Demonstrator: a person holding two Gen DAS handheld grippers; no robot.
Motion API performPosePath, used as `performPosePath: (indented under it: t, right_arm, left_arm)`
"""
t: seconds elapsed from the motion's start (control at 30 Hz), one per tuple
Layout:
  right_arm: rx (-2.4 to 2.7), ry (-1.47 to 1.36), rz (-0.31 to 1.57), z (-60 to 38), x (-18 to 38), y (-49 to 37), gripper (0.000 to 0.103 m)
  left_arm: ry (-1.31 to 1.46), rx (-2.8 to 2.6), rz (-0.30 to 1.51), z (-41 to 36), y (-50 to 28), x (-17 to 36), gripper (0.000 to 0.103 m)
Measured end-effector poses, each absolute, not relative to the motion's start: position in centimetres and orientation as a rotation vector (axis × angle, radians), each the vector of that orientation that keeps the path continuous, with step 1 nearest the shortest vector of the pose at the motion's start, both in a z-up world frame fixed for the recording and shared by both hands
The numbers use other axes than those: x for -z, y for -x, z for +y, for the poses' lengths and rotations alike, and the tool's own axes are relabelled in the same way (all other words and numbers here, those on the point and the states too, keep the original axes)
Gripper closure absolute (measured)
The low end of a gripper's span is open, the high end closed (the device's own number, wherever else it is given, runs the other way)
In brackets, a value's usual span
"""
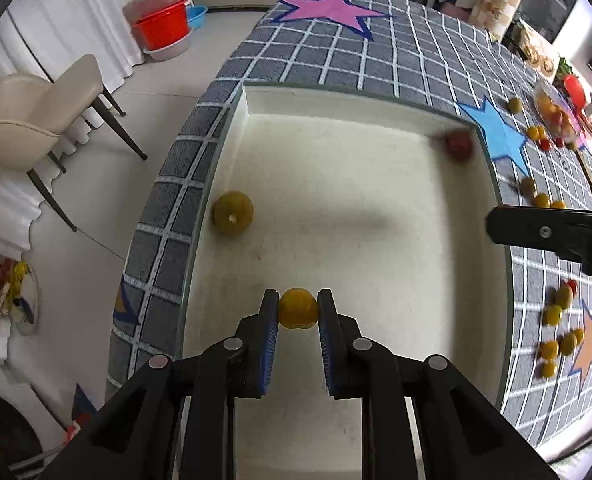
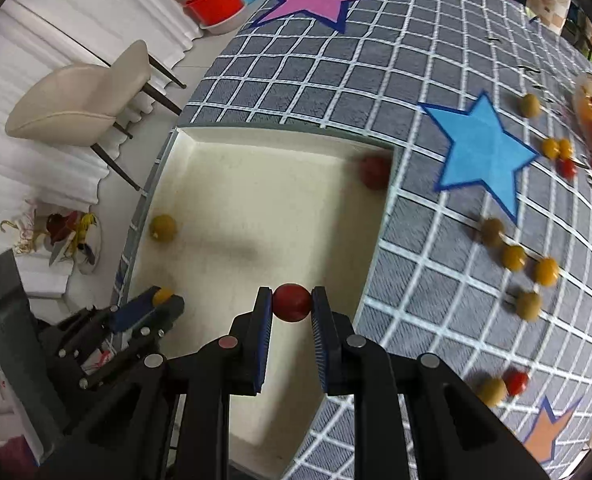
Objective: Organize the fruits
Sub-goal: 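Carry both held tomatoes over the white tray and open both tools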
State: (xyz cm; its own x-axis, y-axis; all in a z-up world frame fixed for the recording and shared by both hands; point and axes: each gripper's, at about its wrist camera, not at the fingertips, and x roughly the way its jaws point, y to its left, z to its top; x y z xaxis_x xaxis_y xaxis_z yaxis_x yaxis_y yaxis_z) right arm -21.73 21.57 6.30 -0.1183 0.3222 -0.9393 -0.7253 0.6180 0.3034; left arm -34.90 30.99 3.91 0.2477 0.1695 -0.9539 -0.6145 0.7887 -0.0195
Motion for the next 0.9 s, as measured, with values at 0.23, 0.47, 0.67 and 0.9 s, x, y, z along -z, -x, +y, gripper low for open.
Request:
performPosePath:
  t: [0.23,0.47,0.67,0.9]
  right_arm:
    - [-0.954,0.393,1.416,23.7,-4.3,21.2,0.082]
    - [-0.946,0.398,1.400,24.2,-1.8,20.5,0.082]
    - [-0.960,0.406,1.376,24.5,-1.3,20.6,0.081]
    - [-0.975,0.379,1.371,24.8,-1.5,20.5,0.046]
  left_arm:
    - [0.434,-0.606,1.188,31.8,34.4,-2.8,0.082]
    - [0.395,-0.624,1.182,31.1,33.9,-2.2,0.082]
    - [0.362,-0.631,1.189,30.8,34.0,-2.1,0.080]
    - [0.304,-0.653,1.155,30.5,34.3,-2.9,0.014]
